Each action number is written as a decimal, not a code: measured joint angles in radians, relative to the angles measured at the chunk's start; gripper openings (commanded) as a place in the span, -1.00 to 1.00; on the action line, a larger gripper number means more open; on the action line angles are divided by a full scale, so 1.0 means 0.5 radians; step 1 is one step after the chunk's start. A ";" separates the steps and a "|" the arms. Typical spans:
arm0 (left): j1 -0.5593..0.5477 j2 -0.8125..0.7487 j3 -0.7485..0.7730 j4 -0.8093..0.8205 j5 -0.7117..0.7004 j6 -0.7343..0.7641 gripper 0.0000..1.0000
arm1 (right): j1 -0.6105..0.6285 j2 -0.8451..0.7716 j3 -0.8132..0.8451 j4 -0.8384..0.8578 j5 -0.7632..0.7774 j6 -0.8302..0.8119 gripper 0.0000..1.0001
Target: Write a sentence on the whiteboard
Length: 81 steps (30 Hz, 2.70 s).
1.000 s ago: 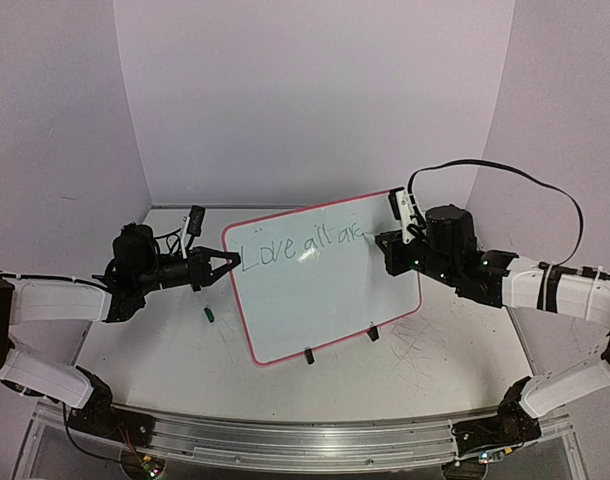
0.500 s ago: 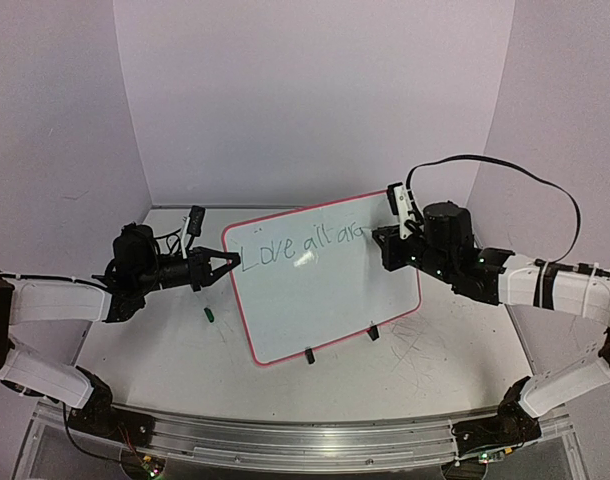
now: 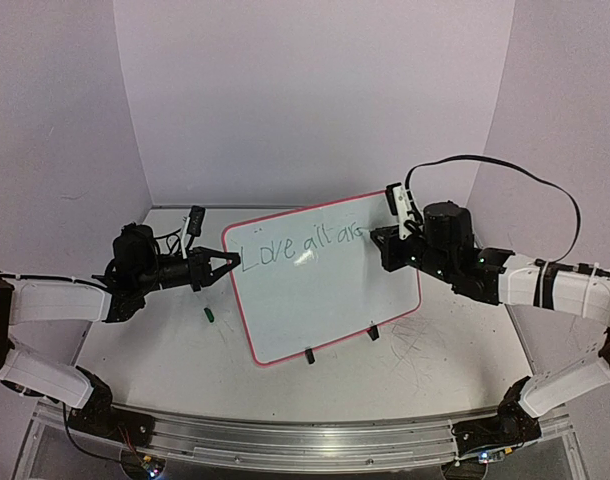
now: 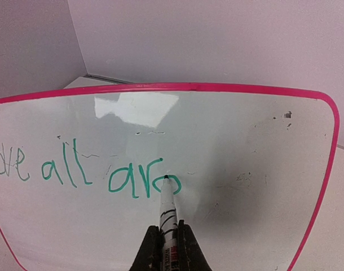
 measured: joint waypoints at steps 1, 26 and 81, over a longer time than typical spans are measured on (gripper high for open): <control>-0.001 -0.001 0.000 0.000 0.000 0.001 -1.00 | 0.000 -0.007 0.000 -0.005 0.001 0.002 -1.00; -0.011 -0.037 0.000 -0.040 -0.005 0.019 -1.00 | -0.051 -0.199 -0.053 -0.122 -0.115 -0.201 -1.00; -0.009 -0.032 0.000 -0.041 -0.006 0.019 -1.00 | -0.051 -0.035 0.027 -0.069 0.025 -0.213 -1.00</control>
